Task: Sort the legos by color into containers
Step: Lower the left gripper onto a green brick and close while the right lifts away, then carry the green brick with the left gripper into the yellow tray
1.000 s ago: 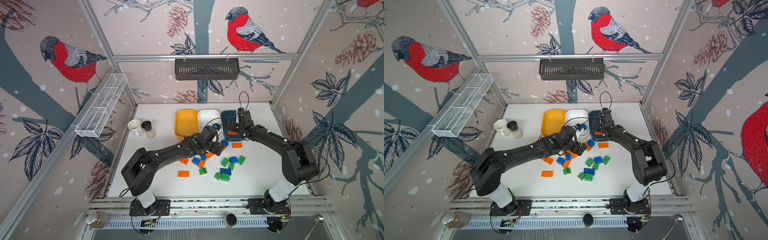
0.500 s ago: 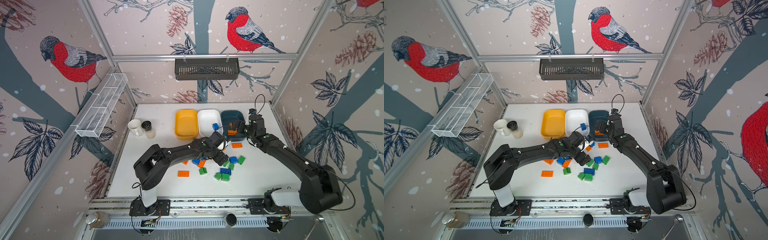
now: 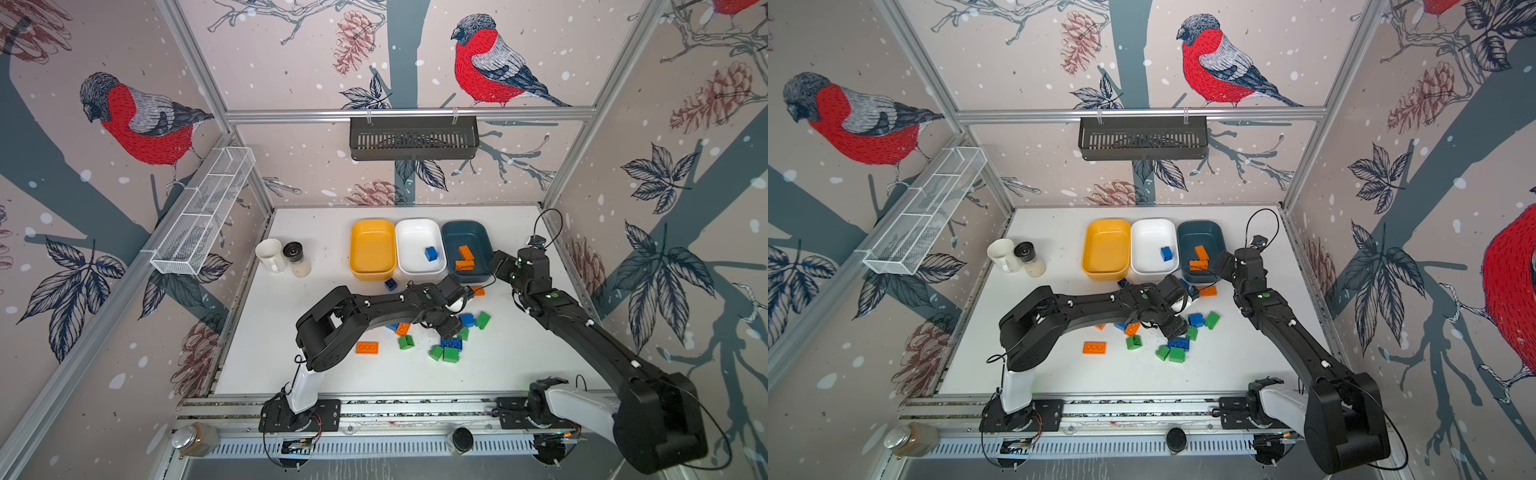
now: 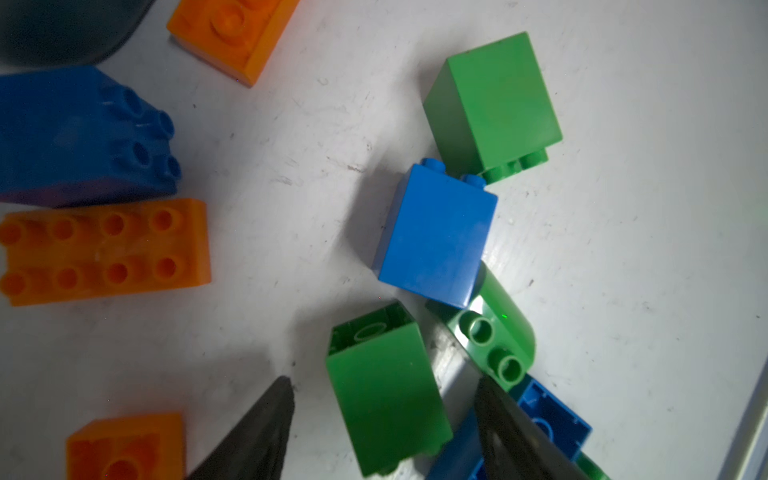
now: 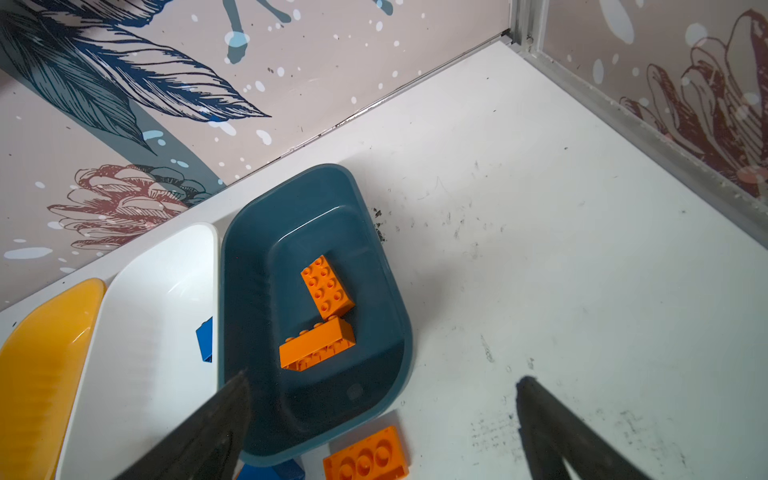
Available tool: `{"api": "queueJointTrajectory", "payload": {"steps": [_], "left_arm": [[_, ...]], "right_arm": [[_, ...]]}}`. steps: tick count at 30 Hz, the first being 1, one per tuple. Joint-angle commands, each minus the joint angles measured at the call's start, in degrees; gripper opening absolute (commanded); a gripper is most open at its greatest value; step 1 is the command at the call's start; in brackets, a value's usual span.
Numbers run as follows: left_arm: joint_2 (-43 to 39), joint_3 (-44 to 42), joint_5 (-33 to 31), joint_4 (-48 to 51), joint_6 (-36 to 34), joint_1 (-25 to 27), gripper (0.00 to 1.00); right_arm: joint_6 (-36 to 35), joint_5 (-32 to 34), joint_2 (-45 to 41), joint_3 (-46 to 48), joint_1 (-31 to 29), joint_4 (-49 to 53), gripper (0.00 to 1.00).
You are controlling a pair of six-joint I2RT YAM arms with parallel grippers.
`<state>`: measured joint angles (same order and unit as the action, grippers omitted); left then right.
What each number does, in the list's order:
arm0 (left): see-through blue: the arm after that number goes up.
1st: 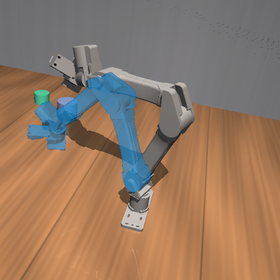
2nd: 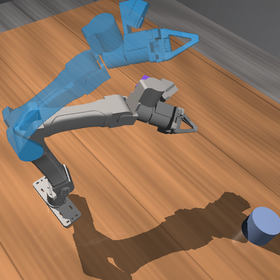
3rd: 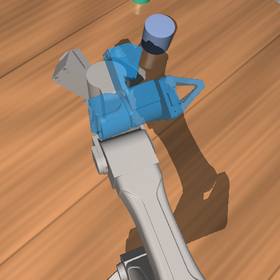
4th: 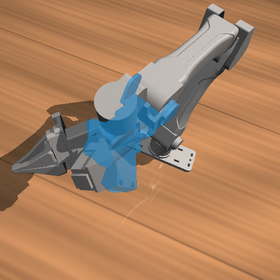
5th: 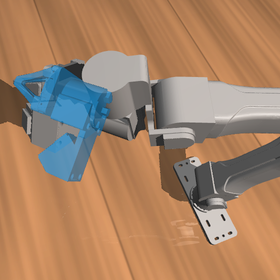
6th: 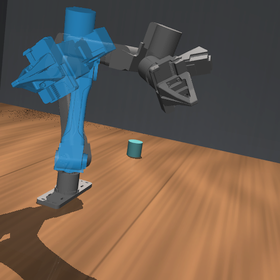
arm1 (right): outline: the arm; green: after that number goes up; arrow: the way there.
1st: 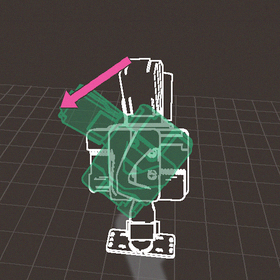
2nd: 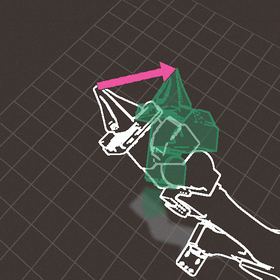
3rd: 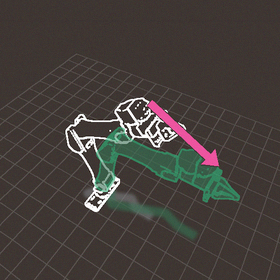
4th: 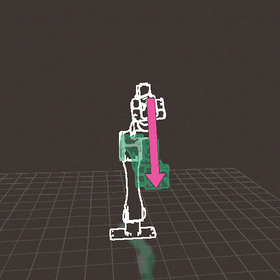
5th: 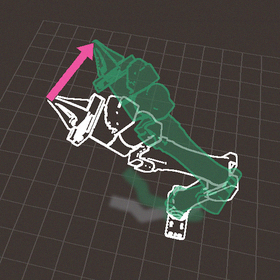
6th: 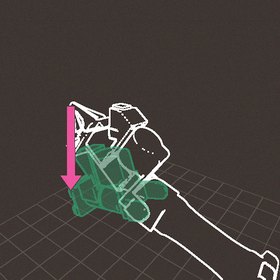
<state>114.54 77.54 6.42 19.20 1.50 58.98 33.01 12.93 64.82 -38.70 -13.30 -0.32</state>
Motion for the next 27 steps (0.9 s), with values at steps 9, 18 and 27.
{"api": "queueJointTrajectory", "payload": {"steps": [9, 18, 27], "left_arm": [[3.2, 1.5, -2.2, 0.3, -0.4, 0.2, 0.44], [-3.2, -3.1, -3.6, -5.5, 0.5, -0.2, 0.29], [-14.2, -8.1, -6.1, -11.9, 5.5, -8.1, 0.24]], "right_arm": [[-0.4, 2.1, -0.5, -0.6, 0.1, 0.1, 0.99], [-1.0, 0.1, 0.9, -1.4, 0.1, -0.5, 0.99], [-1.8, -4.1, 5.3, -5.5, -0.7, 0.8, 0.99]]}}
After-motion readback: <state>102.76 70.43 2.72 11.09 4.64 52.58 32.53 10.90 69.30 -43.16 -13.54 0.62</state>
